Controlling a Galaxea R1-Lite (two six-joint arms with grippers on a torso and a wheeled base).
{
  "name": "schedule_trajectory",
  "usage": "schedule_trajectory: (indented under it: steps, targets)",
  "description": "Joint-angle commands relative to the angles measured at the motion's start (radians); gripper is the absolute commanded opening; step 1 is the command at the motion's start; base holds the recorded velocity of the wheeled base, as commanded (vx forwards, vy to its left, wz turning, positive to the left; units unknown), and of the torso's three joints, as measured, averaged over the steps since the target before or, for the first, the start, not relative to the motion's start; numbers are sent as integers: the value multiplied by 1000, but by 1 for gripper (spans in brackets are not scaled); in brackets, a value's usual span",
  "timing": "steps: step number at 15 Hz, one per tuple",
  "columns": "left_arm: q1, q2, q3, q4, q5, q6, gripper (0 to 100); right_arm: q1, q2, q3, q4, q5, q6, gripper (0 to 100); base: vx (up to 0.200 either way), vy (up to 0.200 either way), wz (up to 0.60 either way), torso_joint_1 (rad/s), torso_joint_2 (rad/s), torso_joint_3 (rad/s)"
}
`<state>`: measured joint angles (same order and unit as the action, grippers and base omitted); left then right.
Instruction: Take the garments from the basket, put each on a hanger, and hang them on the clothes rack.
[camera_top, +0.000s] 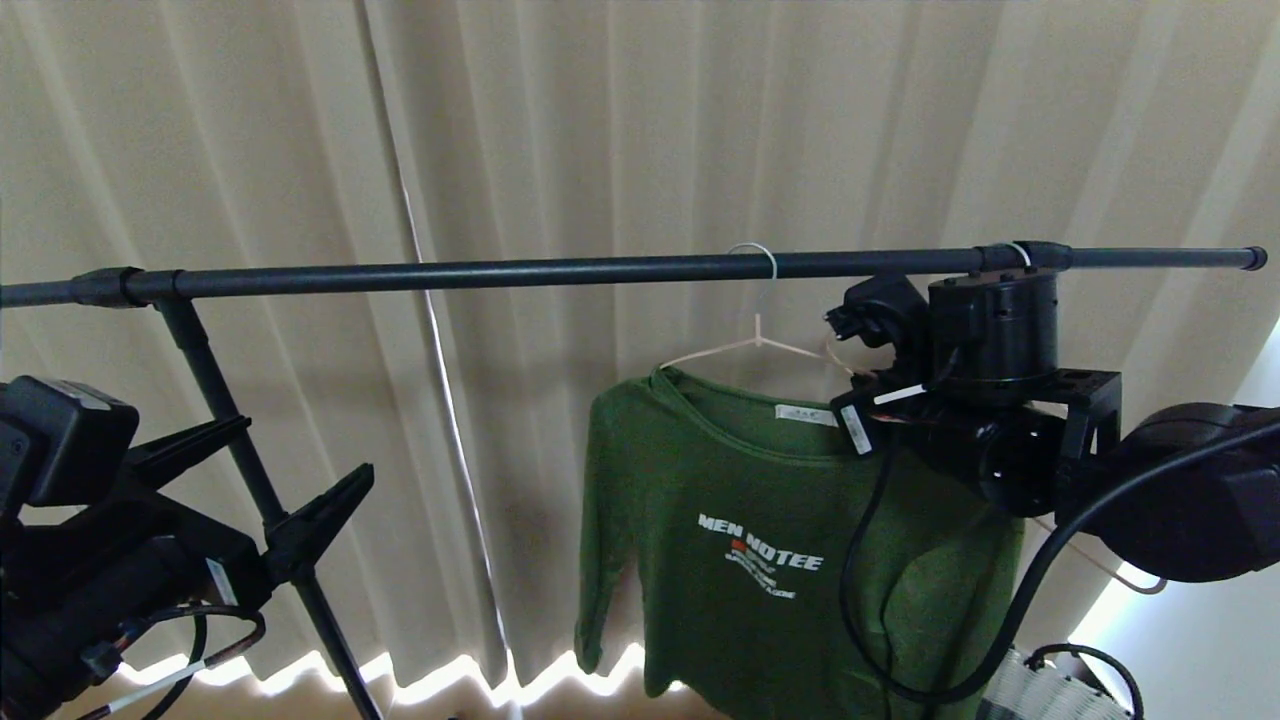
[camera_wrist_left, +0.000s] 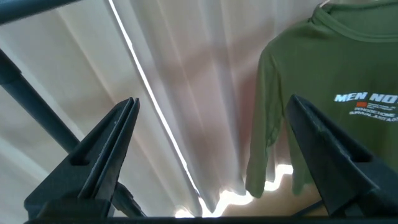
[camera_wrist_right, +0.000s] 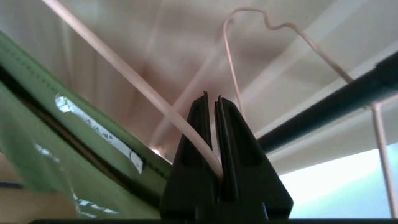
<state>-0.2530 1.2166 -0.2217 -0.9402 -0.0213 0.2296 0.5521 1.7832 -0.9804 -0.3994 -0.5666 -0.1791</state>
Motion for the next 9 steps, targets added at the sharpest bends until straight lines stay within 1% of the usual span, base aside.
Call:
schedule_trajectory:
  steps: [1,4,5,9]
  targets:
    - [0,1,4,0,0,1,100,22,1,-1,1,1,0,0,0,0,0,0,0,0]
    - [0,1,4,0,0,1,100,32,-2,0,1,2,0,0,0,0,0,0,0,0]
    - [-2,1,4,0,0,1,100,34,-2,3,-1,5,1,100,0,0,0,0,0,0]
    - [-2,3,4,0,0,1,100,34,-5,12,-3,16,10,100,0,0,0,0,0,0]
